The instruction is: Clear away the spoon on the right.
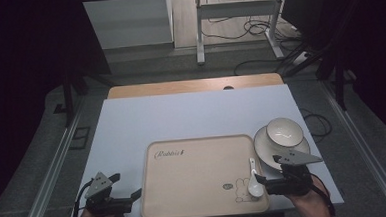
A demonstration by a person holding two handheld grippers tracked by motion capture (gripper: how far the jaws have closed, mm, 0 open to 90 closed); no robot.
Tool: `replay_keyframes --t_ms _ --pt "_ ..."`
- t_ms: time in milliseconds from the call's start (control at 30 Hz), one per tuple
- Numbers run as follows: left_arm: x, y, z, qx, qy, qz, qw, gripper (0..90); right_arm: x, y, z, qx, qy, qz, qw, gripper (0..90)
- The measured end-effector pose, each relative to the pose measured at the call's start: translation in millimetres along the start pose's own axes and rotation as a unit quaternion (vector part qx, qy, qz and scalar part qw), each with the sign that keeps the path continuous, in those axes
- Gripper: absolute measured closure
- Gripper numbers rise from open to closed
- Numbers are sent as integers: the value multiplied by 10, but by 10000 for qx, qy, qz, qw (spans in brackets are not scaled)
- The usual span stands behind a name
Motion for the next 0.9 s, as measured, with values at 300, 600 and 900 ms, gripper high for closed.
replay_keyframes --t_ms 300,600,900 --pt "1 -1 2 5 7 4 10000 33 81 36 73 67 70 -71 9999 76" --pt "1 -1 2 11 16 1 10000 32 143 75 129 112 133 -143 9997 57" --pt "1 2 1 14 15 -10 10000 33 206 107 170 129 157 -181 9996 31"
Point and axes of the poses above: each handheld gripper's, and its own axes: z roughly backward along the jaws, x roughly out of its underside, y roughly to its right, the point moved 1 cm from there along -z, roughly forward along the jaws, and after that the axes turned 13 degrees about -z, right-handed, at the moved point
